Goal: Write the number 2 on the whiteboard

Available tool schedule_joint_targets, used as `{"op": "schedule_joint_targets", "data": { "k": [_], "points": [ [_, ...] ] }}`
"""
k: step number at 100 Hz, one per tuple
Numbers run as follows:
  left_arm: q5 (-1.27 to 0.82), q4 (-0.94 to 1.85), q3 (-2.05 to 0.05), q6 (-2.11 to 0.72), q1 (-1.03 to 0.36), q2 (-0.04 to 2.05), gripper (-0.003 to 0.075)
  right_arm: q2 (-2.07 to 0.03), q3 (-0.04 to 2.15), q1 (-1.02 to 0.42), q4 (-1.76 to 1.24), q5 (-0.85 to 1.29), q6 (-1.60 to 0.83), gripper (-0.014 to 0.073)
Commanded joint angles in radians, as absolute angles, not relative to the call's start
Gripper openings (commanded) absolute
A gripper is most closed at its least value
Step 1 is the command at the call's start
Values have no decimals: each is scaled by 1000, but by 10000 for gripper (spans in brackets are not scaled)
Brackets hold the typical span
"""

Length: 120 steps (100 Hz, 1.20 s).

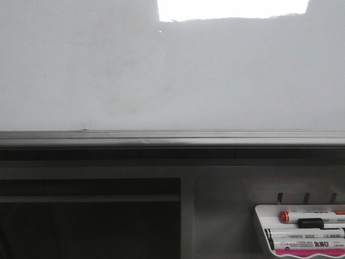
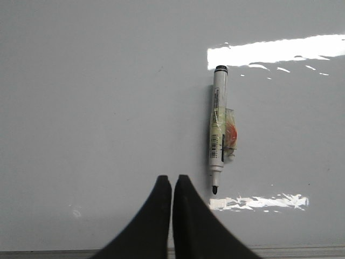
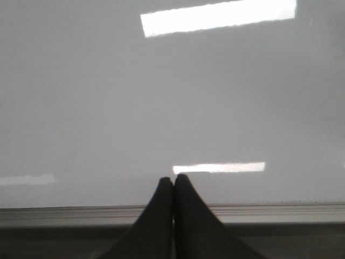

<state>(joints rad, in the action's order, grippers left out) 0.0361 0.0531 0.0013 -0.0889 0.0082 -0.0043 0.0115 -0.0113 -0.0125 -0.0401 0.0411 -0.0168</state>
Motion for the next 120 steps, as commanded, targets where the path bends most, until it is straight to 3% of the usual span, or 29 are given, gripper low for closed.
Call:
{"op": "schedule_joint_targets", "data": {
  "k": [1,120],
  "points": [
    [113,62,12,-79,9,-32,-20,26,-36,-5,-36,-35,-25,-73],
    [162,81,12,-77,9,-32,-20,26,-32,-5,-36,-104,-25,-73]
  ]
}}
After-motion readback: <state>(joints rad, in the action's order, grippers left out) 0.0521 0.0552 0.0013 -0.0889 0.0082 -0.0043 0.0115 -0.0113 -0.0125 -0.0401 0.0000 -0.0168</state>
